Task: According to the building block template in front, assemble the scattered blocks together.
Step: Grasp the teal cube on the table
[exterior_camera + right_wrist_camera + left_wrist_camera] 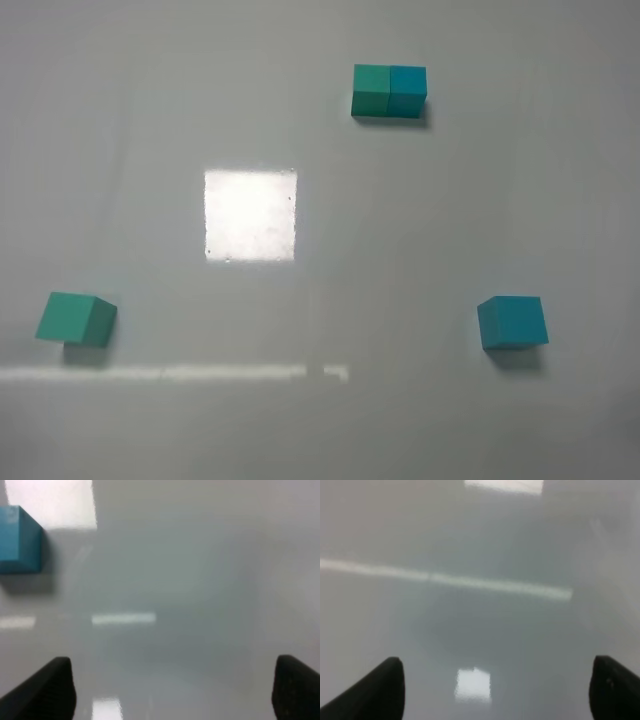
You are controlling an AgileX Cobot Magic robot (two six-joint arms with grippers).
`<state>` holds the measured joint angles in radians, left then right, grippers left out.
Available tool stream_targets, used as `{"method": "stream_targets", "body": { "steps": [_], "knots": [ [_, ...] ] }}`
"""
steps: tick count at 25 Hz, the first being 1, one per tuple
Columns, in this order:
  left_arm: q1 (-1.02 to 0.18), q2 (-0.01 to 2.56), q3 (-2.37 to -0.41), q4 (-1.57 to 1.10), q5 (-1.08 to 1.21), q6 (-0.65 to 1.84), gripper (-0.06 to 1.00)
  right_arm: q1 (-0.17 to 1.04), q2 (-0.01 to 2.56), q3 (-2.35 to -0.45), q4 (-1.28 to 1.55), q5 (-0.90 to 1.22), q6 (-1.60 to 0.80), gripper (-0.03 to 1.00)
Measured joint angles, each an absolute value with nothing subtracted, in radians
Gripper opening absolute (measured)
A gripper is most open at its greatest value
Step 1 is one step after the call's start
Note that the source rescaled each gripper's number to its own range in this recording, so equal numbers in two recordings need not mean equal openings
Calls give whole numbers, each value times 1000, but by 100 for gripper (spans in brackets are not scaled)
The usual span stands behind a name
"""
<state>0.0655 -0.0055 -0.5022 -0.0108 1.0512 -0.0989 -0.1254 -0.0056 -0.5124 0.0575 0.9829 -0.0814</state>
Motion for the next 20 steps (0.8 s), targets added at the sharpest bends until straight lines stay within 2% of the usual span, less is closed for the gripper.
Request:
{"method": "stream_targets", "body": {
  "steps": [17, 20],
  "knots": [
    [66, -6, -502, -13, 1051, -96, 85, -125, -6, -512, 58, 983, -82, 88],
    [66, -6, -502, -14, 1051, -96, 85, -125, -3, -514, 68, 980, -144, 88]
  ]
}}
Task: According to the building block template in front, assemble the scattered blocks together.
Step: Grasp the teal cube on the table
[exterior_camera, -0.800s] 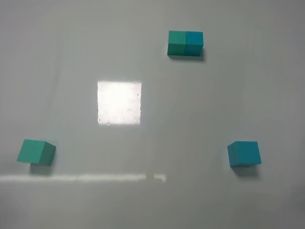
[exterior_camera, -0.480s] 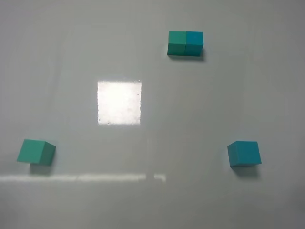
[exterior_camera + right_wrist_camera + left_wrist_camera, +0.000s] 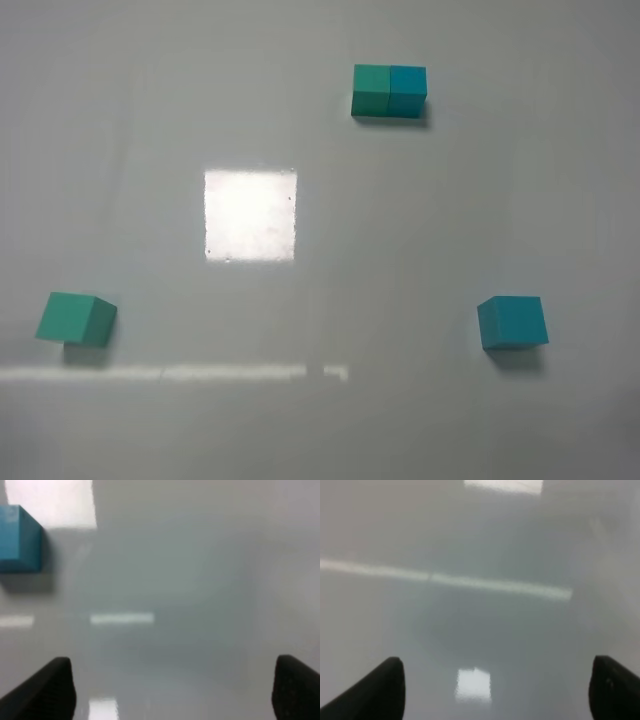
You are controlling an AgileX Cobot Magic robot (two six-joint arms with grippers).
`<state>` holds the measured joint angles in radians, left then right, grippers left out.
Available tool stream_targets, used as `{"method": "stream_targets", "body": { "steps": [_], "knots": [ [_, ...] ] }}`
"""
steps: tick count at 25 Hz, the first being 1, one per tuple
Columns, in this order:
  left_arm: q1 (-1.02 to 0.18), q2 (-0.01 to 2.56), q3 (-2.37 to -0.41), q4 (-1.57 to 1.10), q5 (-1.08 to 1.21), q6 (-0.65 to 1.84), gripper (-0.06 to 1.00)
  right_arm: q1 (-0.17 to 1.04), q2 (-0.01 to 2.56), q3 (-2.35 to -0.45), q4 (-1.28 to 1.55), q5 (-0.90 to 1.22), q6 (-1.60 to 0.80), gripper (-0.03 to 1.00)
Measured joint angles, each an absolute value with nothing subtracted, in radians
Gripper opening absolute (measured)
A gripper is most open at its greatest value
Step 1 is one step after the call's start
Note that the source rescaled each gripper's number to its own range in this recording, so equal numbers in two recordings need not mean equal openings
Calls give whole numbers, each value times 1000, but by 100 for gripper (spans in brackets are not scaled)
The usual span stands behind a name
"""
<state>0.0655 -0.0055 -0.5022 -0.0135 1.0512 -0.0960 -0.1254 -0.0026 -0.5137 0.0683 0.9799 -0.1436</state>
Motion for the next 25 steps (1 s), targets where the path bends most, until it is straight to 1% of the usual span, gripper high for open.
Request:
{"method": "stream_targets", "body": {
  "steps": [2, 5, 8, 10, 13, 15, 21, 25],
  "knots": [
    [66, -6, -502, -14, 1051, -96, 85, -125, 34, -533, 87, 983, -245, 88],
    [66, -6, -502, -14, 1051, -96, 85, -113, 163, -595, 109, 975, -427, 88],
    [66, -6, -502, -14, 1051, -95, 85, -38, 275, -663, 145, 966, -651, 88],
    [66, -6, -502, -14, 1051, -95, 85, 34, 345, -715, 131, 974, -726, 90],
    [66, -6, -502, -14, 1051, -95, 85, 163, 471, -800, 33, 1004, -766, 97],
    [66, -6, -502, -14, 1051, -95, 85, 254, 558, -849, -48, 1009, -780, 99],
    [66, -6, -502, -14, 1051, -95, 85, 482, 796, -921, -216, 1009, -812, 100],
    [66, -6, -502, -14, 1051, -95, 85, 582, 929, -944, -238, 985, -818, 100]
  ]
}}
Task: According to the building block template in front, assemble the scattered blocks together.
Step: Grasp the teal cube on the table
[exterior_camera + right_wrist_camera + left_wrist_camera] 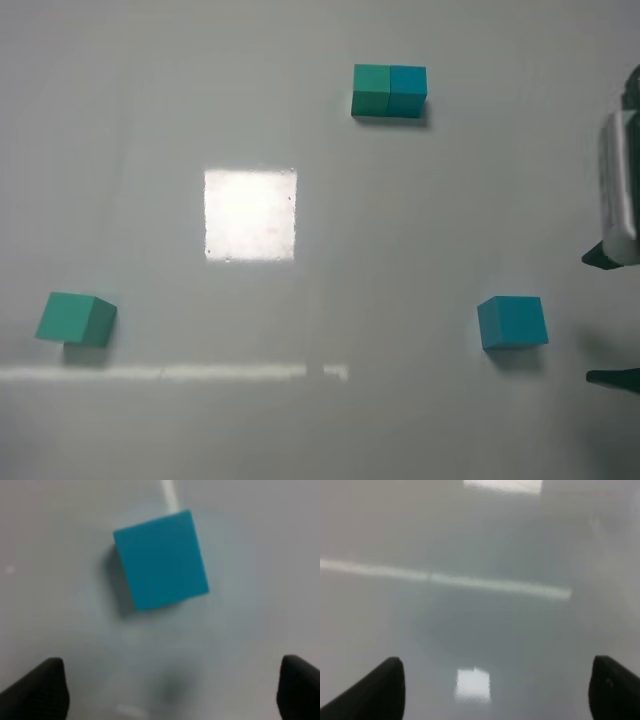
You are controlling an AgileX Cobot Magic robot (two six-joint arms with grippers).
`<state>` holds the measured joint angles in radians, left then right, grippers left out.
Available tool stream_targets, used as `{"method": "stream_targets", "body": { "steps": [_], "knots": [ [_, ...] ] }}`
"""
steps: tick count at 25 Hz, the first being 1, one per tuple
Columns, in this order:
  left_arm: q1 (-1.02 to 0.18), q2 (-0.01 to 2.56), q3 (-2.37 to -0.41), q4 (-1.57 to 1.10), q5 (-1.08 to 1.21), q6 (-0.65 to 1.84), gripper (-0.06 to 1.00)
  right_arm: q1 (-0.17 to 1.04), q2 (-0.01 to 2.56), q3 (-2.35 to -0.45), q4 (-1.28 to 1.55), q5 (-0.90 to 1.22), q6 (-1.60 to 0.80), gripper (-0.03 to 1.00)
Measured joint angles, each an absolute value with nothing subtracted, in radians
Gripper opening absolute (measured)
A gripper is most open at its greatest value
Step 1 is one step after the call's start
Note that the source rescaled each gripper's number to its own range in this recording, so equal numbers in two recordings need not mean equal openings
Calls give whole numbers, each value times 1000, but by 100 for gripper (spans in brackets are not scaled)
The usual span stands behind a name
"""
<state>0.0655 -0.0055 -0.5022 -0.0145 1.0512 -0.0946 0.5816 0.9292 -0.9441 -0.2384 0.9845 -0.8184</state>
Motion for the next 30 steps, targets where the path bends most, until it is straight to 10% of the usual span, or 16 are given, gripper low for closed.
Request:
{"method": "stream_targets", "body": {
  "steps": [19, 24, 30],
  "knots": [
    [66, -6, -502, -14, 1051, -95, 85, 616, 1161, -949, -320, 873, -830, 93],
    [66, -6, -502, -14, 1051, -95, 85, 616, 1180, -949, -321, 873, -826, 67],
    [66, -6, -502, -14, 1051, -95, 85, 616, 1187, -949, -335, 874, -819, 5]
  ]
}}
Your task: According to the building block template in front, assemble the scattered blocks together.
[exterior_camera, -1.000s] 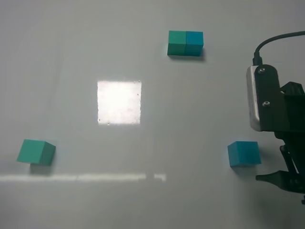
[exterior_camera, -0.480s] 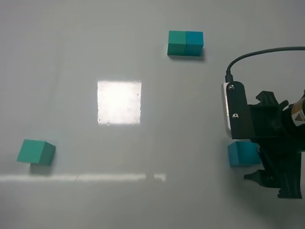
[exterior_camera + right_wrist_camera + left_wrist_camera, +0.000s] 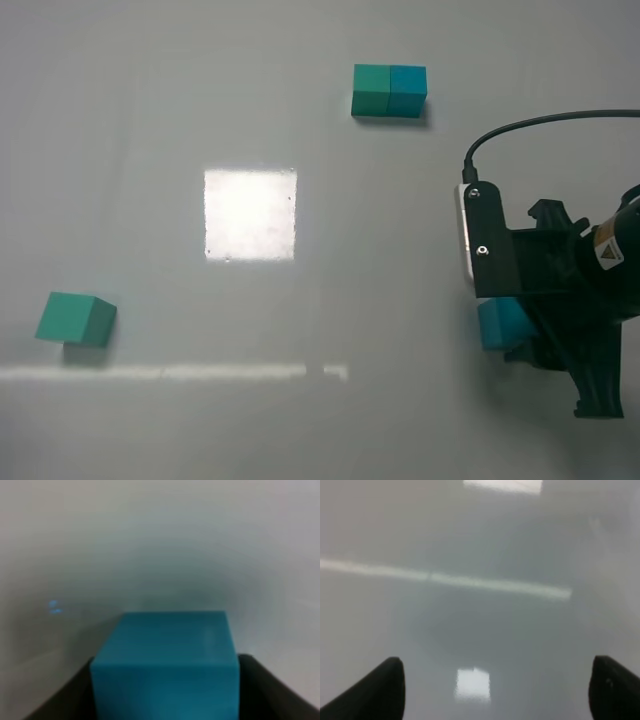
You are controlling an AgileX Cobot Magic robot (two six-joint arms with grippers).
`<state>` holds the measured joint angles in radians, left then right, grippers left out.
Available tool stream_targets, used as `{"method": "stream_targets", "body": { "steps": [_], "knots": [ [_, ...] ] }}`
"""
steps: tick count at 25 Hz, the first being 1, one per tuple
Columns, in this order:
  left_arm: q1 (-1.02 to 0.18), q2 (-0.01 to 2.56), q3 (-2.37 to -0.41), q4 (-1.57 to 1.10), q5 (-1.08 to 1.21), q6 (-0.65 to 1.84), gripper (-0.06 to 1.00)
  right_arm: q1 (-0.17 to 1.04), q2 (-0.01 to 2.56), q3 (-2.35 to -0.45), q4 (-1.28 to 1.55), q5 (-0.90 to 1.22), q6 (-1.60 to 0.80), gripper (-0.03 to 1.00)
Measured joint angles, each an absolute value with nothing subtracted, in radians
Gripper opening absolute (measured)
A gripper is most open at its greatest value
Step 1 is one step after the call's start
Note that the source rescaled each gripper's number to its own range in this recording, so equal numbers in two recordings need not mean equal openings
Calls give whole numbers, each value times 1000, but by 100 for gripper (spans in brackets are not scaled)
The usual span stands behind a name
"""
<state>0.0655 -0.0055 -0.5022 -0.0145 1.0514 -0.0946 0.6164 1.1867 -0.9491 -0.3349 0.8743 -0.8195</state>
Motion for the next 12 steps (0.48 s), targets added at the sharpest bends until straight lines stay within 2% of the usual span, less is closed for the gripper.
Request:
{"method": "stream_targets", "body": {
  "steps": [1, 6, 12],
  "knots": [
    [66, -6, -502, -14, 1051, -95, 85, 616, 1187, -949, -344, 874, -817, 0],
    [66, -6, -502, -14, 1051, -95, 85, 620, 1188, -960, -357, 884, -806, 0],
    [66, -6, -502, -14, 1051, -95, 85, 640, 1198, -1146, -358, 916, -761, 0]
  ]
}}
